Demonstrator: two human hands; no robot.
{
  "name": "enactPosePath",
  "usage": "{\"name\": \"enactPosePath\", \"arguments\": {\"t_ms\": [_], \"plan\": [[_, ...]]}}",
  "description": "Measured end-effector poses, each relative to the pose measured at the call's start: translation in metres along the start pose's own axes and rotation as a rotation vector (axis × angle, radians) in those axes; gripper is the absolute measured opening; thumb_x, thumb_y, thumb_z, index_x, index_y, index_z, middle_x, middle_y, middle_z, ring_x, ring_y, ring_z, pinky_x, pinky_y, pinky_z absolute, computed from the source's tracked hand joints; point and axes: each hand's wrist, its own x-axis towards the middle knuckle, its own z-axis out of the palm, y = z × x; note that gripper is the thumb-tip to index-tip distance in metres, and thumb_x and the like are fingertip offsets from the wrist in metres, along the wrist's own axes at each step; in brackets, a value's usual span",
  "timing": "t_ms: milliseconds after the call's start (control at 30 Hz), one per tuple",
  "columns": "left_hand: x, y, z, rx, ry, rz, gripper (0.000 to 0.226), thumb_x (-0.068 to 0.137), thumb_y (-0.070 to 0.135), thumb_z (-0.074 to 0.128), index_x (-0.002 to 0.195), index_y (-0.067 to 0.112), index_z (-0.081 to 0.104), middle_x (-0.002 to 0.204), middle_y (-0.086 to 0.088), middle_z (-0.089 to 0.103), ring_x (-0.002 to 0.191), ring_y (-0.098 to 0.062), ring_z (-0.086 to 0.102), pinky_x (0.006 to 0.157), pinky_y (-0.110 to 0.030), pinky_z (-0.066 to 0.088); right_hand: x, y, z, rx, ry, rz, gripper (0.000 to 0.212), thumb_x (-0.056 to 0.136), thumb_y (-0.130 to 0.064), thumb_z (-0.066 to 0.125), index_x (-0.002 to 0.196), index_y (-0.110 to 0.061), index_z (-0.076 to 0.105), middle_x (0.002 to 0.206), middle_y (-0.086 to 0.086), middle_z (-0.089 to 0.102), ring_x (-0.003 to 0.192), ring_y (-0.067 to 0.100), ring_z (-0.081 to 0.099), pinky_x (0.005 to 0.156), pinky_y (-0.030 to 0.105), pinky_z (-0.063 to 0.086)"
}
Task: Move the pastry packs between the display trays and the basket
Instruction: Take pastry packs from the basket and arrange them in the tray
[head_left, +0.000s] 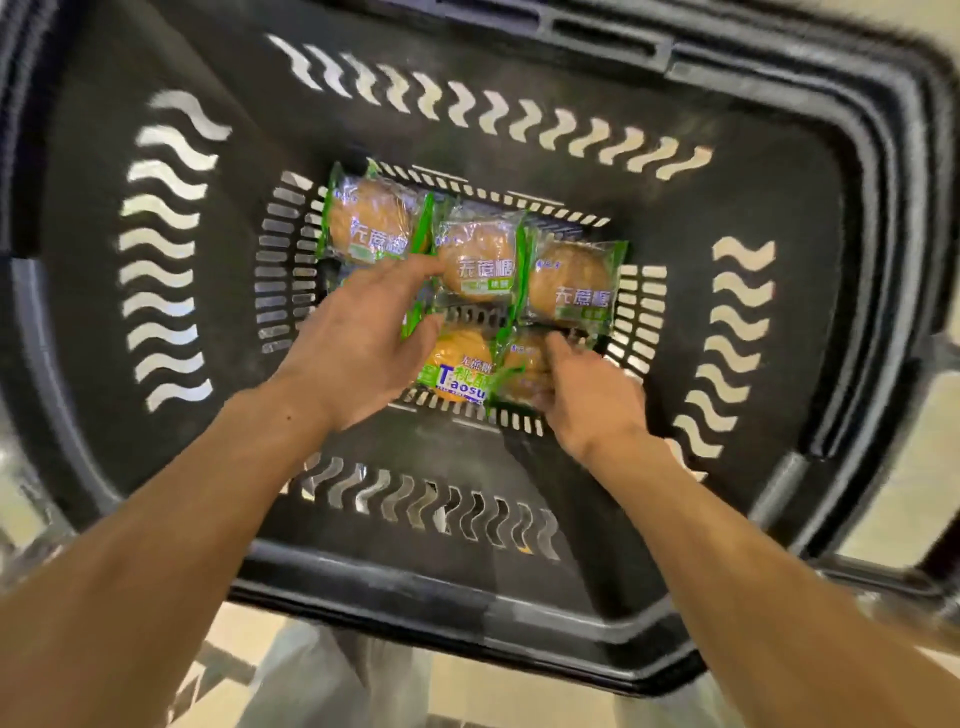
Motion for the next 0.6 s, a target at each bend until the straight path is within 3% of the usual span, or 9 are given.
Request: {"name": "enactPosePath", "arguments": {"t_ms": [200, 267, 333, 433, 500, 600], "plan": [[0.021, 0.051, 0.006, -0.099, 0.011, -0.090, 0.048, 0.099, 0.027, 0.059, 0.145, 0.021, 0.046, 0.138, -0.006, 0.057, 0.127, -0.022, 0.053, 0.108, -0.046, 0.044, -0.071, 0.011, -0.115, 0.204, 0.389, -0.132, 0.040, 0.090, -0.042, 0.071, 0.114, -0.024, 0.044, 0.107, 0.001, 0.065, 0.097, 0.032, 0.062, 0.064, 0.036, 0.034], [0.032, 0.065, 0.012, -0.080, -0.026, -0.087, 0.049, 0.097, 0.024, 0.059, 0.143, 0.020, 0.047, 0.135, -0.005, 0.057, 0.124, -0.023, 0.052, 0.106, -0.045, 0.045, -0.095, 0.017, -0.141, 0.353, 0.477, -0.139, 0.038, 0.088, -0.040, 0.074, 0.110, -0.024, 0.047, 0.100, -0.003, 0.065, 0.091, 0.029, 0.062, 0.064, 0.037, 0.041], [0.047, 0.074, 0.022, -0.013, -0.078, -0.088, 0.048, 0.094, 0.025, 0.060, 0.140, 0.019, 0.048, 0.130, -0.006, 0.058, 0.123, -0.027, 0.052, 0.103, -0.047, 0.047, -0.111, 0.028, -0.156, 0.474, 0.541, -0.103, 0.039, 0.086, -0.041, 0.076, 0.110, -0.024, 0.051, 0.094, -0.004, 0.067, 0.087, 0.027, 0.064, 0.070, 0.044, 0.050], [0.069, 0.082, 0.041, 0.073, -0.126, -0.109, 0.037, 0.093, 0.027, 0.059, 0.126, 0.011, 0.054, 0.119, -0.009, 0.057, 0.115, -0.030, 0.055, 0.099, -0.050, 0.048, -0.119, 0.050, -0.163, 0.576, 0.650, 0.011, 0.040, 0.083, -0.045, 0.078, 0.107, -0.026, 0.054, 0.088, -0.007, 0.067, 0.082, 0.025, 0.065, 0.070, 0.047, 0.053], [0.080, 0.081, 0.059, 0.162, -0.159, -0.112, 0.034, 0.096, 0.028, 0.061, 0.121, 0.006, 0.054, 0.116, -0.008, 0.053, 0.111, -0.026, 0.052, 0.102, -0.048, 0.045, -0.118, 0.060, -0.161, 0.686, 0.665, 0.063, 0.037, 0.083, -0.047, 0.078, 0.103, -0.029, 0.053, 0.083, -0.013, 0.065, 0.076, 0.011, 0.063, 0.067, 0.045, 0.054], [0.093, 0.071, 0.086, 0.307, -0.234, -0.098, 0.057, 0.094, 0.044, 0.063, 0.138, 0.009, 0.050, 0.137, -0.013, 0.046, 0.128, -0.030, 0.044, 0.111, -0.046, 0.040, -0.115, 0.070, -0.154, 0.767, 0.659, 0.055, 0.033, 0.088, -0.050, 0.071, 0.102, -0.028, 0.052, 0.082, -0.013, 0.063, 0.074, 0.006, 0.062, 0.063, 0.043, 0.055]]}}
